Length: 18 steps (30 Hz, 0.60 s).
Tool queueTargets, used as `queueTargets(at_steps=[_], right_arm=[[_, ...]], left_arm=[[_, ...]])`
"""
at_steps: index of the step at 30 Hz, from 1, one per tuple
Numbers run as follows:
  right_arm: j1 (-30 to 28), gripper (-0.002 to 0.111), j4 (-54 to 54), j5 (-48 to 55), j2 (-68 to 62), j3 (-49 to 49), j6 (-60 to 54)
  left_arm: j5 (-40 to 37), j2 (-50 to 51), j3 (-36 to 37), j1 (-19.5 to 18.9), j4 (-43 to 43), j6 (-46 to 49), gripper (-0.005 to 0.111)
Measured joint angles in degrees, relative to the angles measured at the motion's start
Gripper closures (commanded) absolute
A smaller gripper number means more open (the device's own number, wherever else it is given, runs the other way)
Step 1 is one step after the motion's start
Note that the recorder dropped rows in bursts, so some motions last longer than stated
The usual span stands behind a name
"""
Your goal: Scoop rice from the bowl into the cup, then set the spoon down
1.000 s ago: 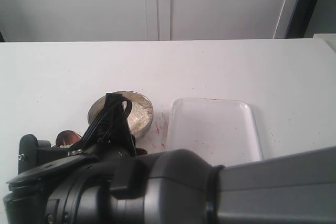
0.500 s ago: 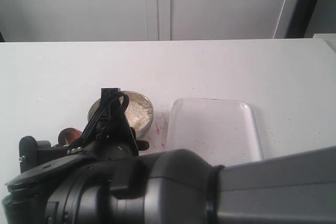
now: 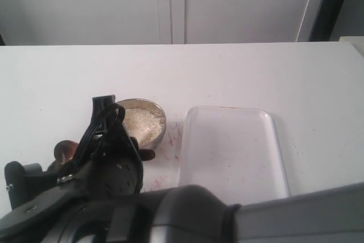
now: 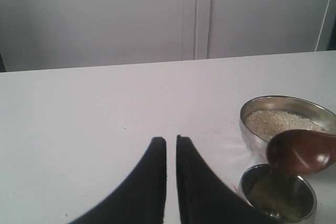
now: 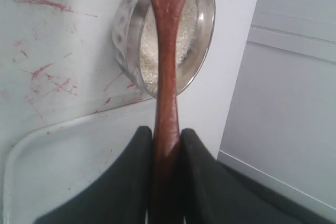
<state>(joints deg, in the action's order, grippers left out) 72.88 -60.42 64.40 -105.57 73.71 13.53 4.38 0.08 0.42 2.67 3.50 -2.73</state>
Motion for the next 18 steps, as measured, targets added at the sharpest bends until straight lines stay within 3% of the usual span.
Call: queueTargets(at_steps=[18], right_arm=[[0.04, 0.108, -4.04, 3.35, -2.14, 0.00, 6.93]], left_arm=[[0.00, 0.00, 0.00, 0.00, 0.00, 0.00, 0.092]])
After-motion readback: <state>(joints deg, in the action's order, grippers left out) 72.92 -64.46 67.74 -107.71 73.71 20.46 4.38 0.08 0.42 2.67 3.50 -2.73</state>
